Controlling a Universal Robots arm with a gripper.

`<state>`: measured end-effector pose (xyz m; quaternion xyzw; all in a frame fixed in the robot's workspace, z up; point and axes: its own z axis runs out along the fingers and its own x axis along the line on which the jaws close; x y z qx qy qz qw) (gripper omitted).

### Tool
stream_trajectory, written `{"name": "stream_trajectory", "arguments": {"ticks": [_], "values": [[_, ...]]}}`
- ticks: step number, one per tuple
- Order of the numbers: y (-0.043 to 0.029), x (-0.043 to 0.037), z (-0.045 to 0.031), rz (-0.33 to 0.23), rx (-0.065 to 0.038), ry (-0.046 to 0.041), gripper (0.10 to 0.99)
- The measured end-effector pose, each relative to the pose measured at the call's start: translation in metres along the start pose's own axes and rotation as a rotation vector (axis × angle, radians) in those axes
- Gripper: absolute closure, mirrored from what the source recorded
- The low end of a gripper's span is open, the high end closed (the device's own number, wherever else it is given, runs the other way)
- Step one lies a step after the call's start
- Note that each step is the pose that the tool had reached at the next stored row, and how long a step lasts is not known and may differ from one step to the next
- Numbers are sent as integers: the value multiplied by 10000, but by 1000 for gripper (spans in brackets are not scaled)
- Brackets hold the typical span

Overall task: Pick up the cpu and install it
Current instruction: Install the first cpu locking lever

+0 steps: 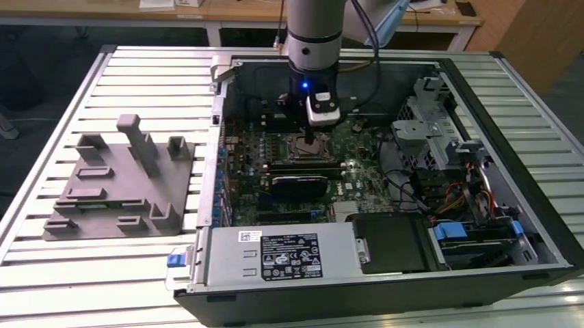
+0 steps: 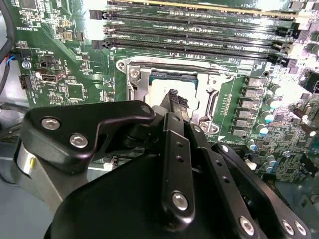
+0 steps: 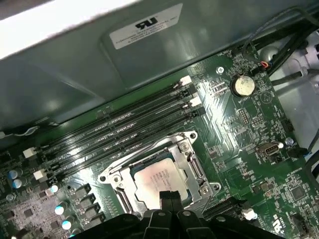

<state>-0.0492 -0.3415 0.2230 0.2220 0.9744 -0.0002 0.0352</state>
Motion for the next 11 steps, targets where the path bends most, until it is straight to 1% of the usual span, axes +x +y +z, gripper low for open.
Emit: {"name": "stream_trajectory", "arguments": {"ticks": [6, 11], "values": [[2, -7, -100, -314, -23, 4, 980], [4, -15, -220, -439, -31, 7, 980]]}}
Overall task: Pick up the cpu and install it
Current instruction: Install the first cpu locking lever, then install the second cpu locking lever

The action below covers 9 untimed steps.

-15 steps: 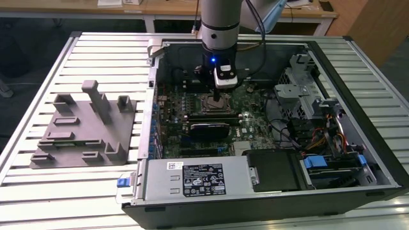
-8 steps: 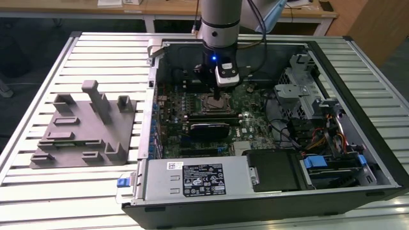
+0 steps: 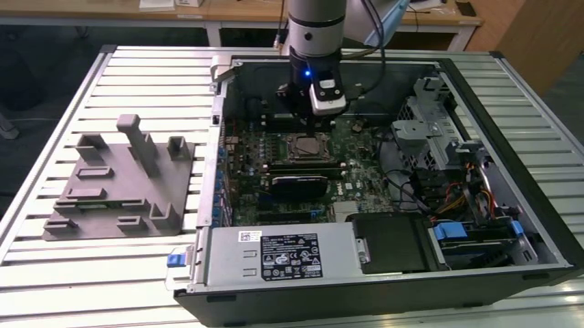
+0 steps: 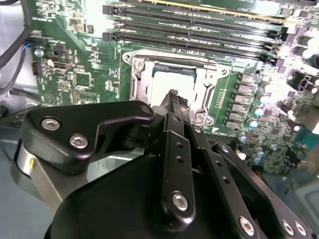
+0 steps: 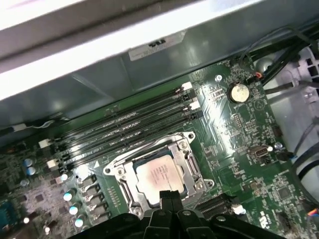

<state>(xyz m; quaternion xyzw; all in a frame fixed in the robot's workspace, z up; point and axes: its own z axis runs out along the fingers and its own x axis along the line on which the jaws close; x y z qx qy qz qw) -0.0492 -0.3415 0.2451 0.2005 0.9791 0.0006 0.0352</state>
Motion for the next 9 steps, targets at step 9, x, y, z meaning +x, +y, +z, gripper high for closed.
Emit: {"name": "stream_trajectory", "arguments": {"ticks": [9], "values": [[1, -4, -62, -39, -4, 1, 980]]}}
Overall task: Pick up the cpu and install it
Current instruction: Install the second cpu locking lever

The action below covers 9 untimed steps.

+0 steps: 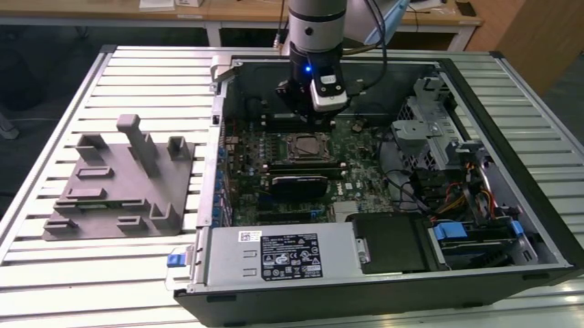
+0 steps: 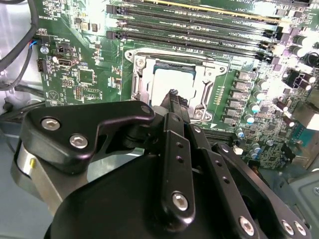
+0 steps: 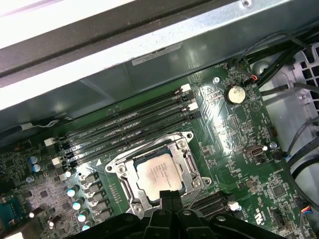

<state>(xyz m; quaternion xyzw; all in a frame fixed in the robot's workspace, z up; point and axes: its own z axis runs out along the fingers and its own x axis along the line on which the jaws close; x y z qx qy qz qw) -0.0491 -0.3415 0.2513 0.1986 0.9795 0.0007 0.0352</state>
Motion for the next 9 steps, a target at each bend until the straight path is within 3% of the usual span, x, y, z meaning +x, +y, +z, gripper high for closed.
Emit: {"name": "stream_trajectory", "arguments": {"ticks": [9], "values": [[0, 0, -3, 0, 1, 0, 980]]}}
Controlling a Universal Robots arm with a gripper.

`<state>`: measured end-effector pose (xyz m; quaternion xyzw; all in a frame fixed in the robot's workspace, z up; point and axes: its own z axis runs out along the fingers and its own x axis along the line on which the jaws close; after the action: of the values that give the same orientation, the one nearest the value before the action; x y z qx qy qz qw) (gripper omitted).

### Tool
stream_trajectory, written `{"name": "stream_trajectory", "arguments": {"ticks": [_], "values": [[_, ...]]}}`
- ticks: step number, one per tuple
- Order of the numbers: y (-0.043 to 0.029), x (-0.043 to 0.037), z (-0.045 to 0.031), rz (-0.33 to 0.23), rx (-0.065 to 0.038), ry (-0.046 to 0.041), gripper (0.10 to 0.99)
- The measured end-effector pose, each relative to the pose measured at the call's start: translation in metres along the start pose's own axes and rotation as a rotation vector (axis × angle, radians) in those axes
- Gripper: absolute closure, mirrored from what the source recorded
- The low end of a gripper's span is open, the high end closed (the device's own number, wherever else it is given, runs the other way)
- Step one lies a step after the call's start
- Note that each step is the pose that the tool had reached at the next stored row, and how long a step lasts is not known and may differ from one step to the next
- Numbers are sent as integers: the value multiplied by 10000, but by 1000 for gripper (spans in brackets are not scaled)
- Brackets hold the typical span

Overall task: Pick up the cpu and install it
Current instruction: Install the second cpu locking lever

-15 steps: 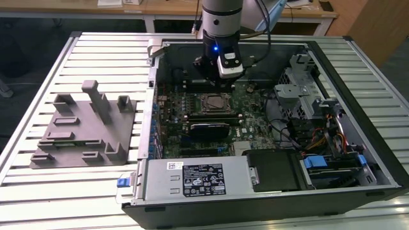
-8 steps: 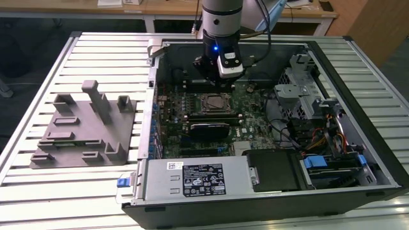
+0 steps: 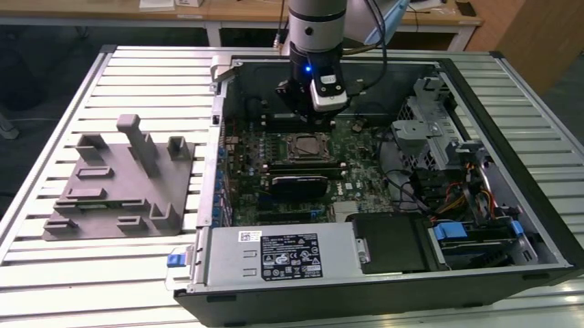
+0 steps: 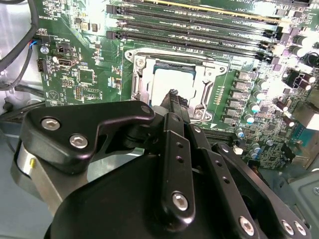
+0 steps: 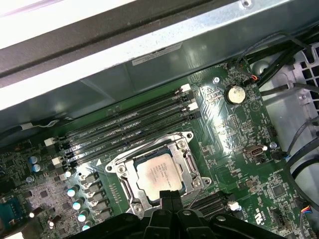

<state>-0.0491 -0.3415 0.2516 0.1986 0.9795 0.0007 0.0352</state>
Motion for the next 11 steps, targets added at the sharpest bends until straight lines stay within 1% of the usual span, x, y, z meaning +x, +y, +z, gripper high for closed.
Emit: {"name": "stream_trajectory", "arguments": {"ticks": [8, 11], "values": [[1, -6, -83, 0, 5, -3, 980], [2, -6, -84, 0, 2, -3, 980]]}}
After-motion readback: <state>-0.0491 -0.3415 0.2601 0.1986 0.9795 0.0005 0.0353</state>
